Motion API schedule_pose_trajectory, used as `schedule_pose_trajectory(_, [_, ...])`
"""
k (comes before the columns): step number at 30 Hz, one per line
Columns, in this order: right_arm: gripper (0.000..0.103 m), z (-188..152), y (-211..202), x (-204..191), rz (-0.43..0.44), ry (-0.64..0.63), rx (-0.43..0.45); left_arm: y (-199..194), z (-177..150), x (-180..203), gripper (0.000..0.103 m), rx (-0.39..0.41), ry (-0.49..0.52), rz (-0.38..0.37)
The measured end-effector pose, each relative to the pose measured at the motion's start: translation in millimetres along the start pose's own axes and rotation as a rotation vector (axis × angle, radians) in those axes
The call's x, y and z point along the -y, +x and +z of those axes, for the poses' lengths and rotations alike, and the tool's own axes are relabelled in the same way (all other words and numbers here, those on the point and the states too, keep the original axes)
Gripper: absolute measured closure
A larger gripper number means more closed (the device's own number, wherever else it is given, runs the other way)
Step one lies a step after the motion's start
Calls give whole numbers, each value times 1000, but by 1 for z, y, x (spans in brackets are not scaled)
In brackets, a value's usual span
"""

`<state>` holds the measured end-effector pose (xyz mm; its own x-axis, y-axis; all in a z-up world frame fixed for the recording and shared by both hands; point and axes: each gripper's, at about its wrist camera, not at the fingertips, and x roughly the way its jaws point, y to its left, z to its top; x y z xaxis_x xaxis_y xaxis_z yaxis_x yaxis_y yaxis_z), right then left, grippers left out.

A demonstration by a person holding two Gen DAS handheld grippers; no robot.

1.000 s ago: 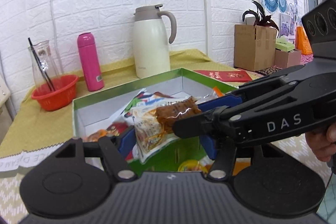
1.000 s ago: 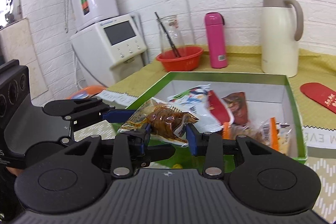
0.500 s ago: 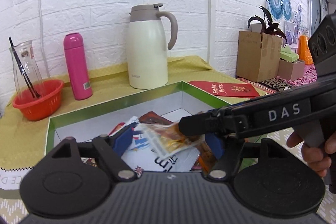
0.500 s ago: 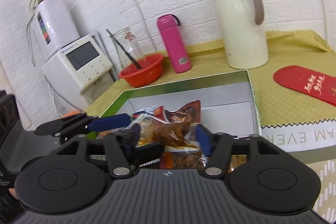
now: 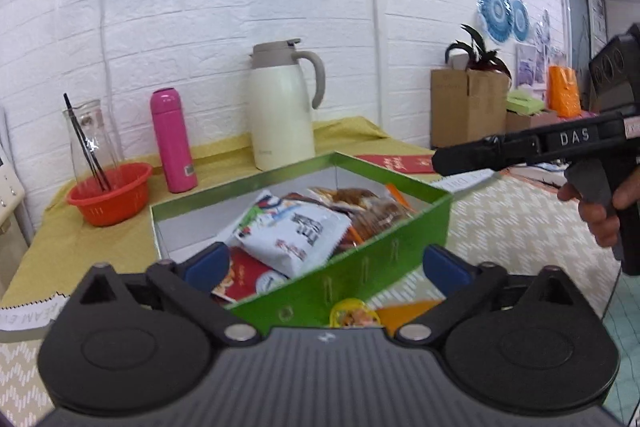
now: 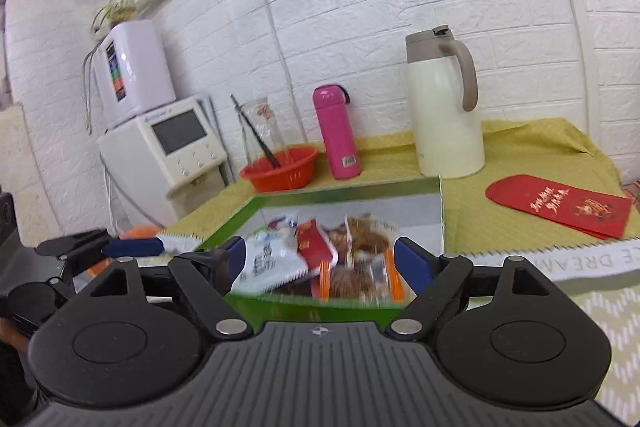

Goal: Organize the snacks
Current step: 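Drop the jerky pack into the green box and open the right gripper, then grasp the orange snack pack with the right gripper while left reaches the red packs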

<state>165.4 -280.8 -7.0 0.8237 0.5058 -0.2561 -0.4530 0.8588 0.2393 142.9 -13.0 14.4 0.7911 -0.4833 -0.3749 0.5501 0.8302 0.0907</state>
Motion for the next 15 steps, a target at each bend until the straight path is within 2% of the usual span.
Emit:
schedule_pose_trajectory(3, [0, -15, -14, -7, 7, -66, -51, -7, -16, 16, 1, -54, 48, -33])
schedule_pose_trajectory(5, [0, -25, -15, -13, 10, -121, -109, -14, -24, 23, 1, -75, 30, -73])
schedule_pose_trajectory(8, [0, -37, -9, -23, 15, -203, -165, -26, -35, 37, 1, -100, -5, -184])
schedule_pose_trajectory(10, [0, -42, 0, -27, 47, -233, -210, -30, -38, 54, 1, -108, 20, -248])
schedule_pose_trajectory(15, [0, -45, 34, -33, 148, -299, -331, -21, -44, 89, 1, -137, 119, -341])
